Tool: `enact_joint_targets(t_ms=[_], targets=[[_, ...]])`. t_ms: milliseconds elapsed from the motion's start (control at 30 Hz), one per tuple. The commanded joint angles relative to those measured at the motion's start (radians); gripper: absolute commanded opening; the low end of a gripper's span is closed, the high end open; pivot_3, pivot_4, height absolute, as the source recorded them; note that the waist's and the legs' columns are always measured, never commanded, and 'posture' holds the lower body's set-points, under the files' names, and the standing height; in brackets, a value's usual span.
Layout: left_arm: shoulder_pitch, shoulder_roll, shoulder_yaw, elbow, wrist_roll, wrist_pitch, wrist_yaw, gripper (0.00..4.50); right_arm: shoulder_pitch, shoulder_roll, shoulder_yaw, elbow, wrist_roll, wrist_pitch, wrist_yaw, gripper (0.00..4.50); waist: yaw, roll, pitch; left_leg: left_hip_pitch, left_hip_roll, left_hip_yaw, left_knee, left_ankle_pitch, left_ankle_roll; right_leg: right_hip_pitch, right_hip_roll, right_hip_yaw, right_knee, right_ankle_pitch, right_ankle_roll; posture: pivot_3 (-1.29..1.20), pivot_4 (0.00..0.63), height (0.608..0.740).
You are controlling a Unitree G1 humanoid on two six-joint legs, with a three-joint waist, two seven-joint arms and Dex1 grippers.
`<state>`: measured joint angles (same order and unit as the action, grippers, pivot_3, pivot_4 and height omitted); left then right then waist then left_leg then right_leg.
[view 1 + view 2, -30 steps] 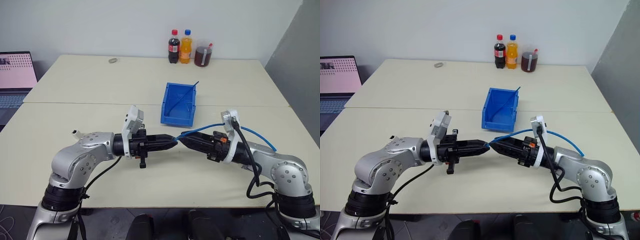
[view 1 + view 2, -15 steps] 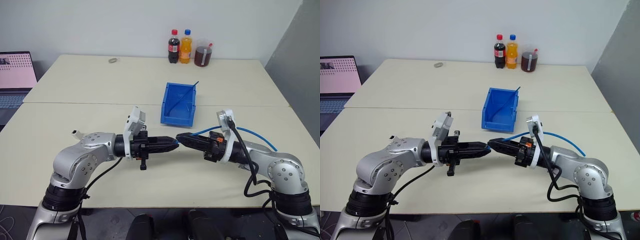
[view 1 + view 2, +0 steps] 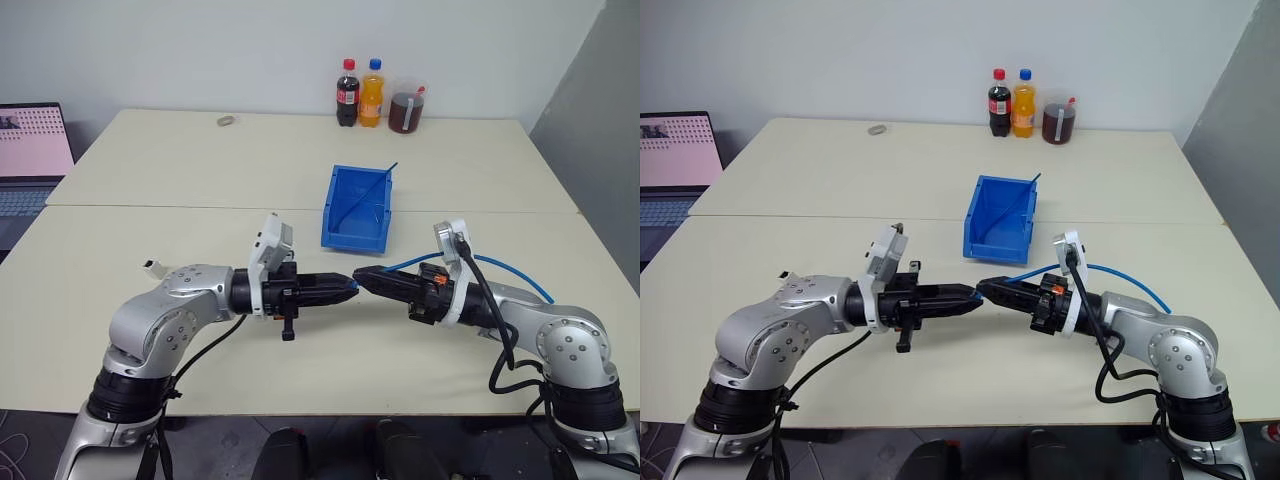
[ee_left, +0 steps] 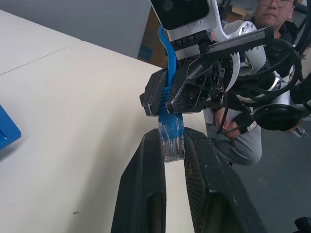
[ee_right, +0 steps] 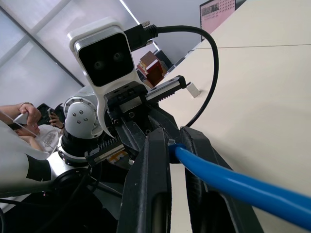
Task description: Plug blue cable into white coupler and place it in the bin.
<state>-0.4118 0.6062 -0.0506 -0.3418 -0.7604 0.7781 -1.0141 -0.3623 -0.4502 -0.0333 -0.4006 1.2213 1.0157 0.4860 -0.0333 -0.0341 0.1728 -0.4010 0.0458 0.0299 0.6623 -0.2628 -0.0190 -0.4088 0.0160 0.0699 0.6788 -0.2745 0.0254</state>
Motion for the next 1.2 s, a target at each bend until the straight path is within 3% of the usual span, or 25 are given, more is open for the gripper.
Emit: enact_joint_targets(t_ms=[33,67,100,167,433,633,833,933,1033,1200], targets=[[0.008,0.012,0.0,-0.005,0.02,-0.021,-0.001,0.59,-0.001,-0.005,0.0,-0.035,-0.014,-0.021,0.019,0.11,0.0,0.0,0.0,0.0,0.0,0.0,0.0,0.0,0.0,0.0,0.0,0.0,0.0,0.0,0.0,0.0,0.15,0.74],[0.011,0.017,-0.004,-0.007,0.028,-0.027,-0.005,0.94,-0.002,-0.006,0.0,-0.035,-0.021,-0.024,0.022,0.11,0.0,0.0,0.0,0.0,0.0,0.0,0.0,0.0,0.0,0.0,0.0,0.0,0.0,0.0,0.0,0.0,0.15,0.74],[0.015,0.023,-0.007,-0.009,0.034,-0.032,-0.012,0.97,-0.002,-0.006,0.001,-0.035,-0.029,-0.028,0.026,0.11,-0.001,0.0,0.0,0.0,0.0,0.0,0.0,0.0,0.0,0.0,0.0,0.0,0.0,0.0,0.0,0.0,0.15,0.74],[0.021,0.03,-0.007,-0.012,0.039,-0.034,-0.018,1.57,-0.002,-0.006,0.001,-0.034,-0.039,-0.033,0.031,0.11,0.0,0.0,0.0,0.0,0.0,0.0,0.0,0.0,0.0,-0.001,0.0,0.0,0.0,0.0,0.0,0.0,0.15,0.74],[0.114,0.112,0.038,-0.047,0.036,-0.035,-0.03,3.16,-0.005,-0.017,0.011,-0.015,-0.129,-0.082,0.079,0.1,-0.001,0.0,0.001,0.0,0.0,0.001,-0.001,0.0,0.0,-0.001,0.0,0.0,0.0,0.0,0.0,0.0,0.15,0.74],[0.288,0.074,0.14,-0.088,0.102,-0.065,0.175,4.49,-0.006,-0.029,0.034,0.01,-0.229,-0.129,0.128,0.1,-0.004,0.0,0.001,0.0,0.001,0.001,-0.001,0.0,0.0,-0.002,-0.001,0.001,0.0,0.0,0.0,0.0,0.15,0.74],[0.422,-0.011,0.176,-0.165,0.191,-0.115,0.371,4.5,-0.002,-0.033,0.055,0.038,-0.295,-0.16,0.178,0.1,0.003,-0.001,0.002,-0.001,0.001,0.0,-0.001,0.0,0.0,-0.002,-0.004,0.001,0.0,0.0,-0.001,0.0,0.15,0.74],[0.465,-0.109,0.201,-0.167,0.344,-0.159,0.618,4.5,-0.012,-0.035,0.079,0.066,-0.335,-0.178,0.216,0.1,0.003,-0.001,0.002,0.0,0.001,0.001,-0.001,0.0,0.0,-0.001,-0.004,0.002,-0.001,0.0,-0.001,0.0,0.15,0.74],[0.456,-0.216,0.219,-0.166,0.444,-0.158,0.816,4.5,-0.033,-0.033,0.102,0.096,-0.369,-0.192,0.253,0.1,0.002,-0.002,0.002,0.0,0.001,0.0,-0.001,0.0,0.0,-0.001,-0.004,0.001,-0.001,0.0,0.0,0.0,0.15,0.74],[0.414,-0.333,0.243,-0.17,0.508,-0.137,0.976,4.5,-0.049,-0.026,0.111,0.121,-0.397,-0.204,0.286,0.1,0.003,-0.002,0.002,0.0,0.001,0.0,0.0,0.0,0.0,0.0,-0.004,0.001,0.0,0.001,-0.001,0.0,0.15,0.74]])
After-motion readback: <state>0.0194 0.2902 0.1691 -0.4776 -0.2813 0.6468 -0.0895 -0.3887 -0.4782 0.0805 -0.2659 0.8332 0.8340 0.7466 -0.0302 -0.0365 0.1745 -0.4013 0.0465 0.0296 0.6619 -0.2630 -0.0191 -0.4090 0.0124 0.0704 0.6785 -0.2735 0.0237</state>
